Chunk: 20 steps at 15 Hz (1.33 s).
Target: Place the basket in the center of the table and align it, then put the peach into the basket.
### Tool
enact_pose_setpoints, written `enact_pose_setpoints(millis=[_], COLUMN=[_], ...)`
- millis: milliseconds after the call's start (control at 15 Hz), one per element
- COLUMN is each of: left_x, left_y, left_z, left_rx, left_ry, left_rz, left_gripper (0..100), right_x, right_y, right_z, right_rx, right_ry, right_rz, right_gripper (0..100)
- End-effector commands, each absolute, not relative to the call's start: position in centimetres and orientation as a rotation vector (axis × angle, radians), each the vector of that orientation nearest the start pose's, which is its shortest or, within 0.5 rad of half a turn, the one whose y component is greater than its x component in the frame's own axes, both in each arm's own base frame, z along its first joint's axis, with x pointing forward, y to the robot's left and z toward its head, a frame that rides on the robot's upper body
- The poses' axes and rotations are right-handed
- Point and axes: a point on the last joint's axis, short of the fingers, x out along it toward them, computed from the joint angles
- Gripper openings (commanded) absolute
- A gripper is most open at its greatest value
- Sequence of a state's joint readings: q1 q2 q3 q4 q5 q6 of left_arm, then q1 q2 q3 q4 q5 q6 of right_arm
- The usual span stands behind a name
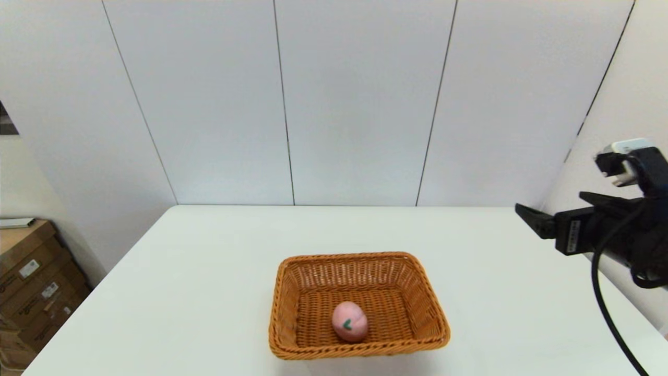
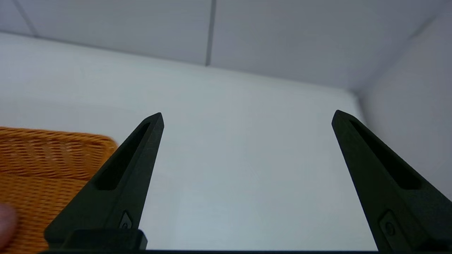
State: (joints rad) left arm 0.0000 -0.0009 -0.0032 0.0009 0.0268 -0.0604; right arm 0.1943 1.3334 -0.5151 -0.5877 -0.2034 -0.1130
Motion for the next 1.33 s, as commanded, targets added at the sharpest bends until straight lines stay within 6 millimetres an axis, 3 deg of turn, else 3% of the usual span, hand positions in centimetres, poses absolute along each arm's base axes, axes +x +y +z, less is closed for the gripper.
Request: enact_pose_setpoints(millis=[67, 400, 1000, 1333], left_x=[-2.3, -2.3, -2.3, -2.3], left_y=[0.1, 0.1, 0.1, 0.1], left_z=[7.6, 7.6, 7.6, 7.6], left_rx=[-0.061, -0.063, -0.064, -0.064], left_ry=[-0.005, -0.005, -0.005, -0.005], left_rz=[0.027, 0.027, 0.027, 0.027], left_gripper=[100, 100, 100, 100], right_x=[13.3, 10.3, 0.1, -1.7], right_y=[1.8, 0.2, -0.7, -0.7], right_z=[19.9, 19.1, 14.3, 12.7], right_rx=[-0.274, -0.259, -0.236, -0.236], right_ry=[0.104, 0.072, -0.002, 0.024], right_rz=[-0.109, -0.236, -0.259, -0.322], right_gripper=[100, 100, 100, 100])
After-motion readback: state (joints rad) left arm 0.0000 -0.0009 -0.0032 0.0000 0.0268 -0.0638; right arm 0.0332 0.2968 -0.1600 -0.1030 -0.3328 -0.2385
